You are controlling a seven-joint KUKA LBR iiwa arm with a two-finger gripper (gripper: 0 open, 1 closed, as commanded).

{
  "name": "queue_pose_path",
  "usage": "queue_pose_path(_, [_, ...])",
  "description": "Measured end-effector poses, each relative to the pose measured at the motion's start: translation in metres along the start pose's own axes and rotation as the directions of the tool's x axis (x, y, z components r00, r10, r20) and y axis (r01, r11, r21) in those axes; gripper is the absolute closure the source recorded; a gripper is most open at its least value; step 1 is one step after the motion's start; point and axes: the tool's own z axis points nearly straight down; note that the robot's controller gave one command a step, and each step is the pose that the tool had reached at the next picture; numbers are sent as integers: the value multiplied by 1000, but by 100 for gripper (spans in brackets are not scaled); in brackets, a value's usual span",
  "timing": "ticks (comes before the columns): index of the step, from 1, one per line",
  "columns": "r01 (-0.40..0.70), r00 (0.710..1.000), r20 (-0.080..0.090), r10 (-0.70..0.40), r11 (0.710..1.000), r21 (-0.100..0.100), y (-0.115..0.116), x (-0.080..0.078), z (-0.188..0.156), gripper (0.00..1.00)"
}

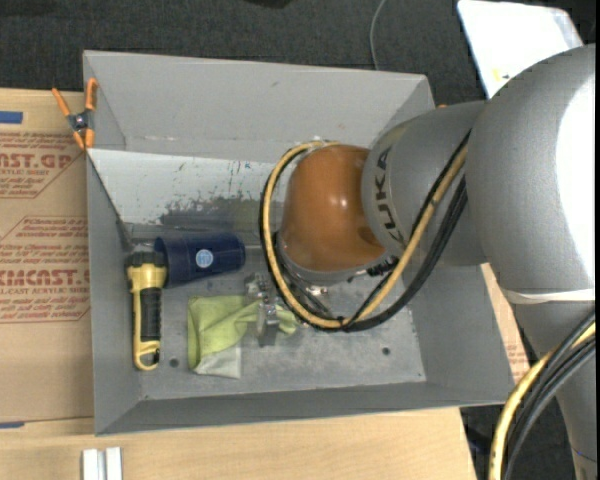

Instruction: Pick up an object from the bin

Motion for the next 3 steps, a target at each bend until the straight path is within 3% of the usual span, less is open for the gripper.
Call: queue_pose_path(3, [1,1000,-7,-1,1000,0,0,1,-75,100])
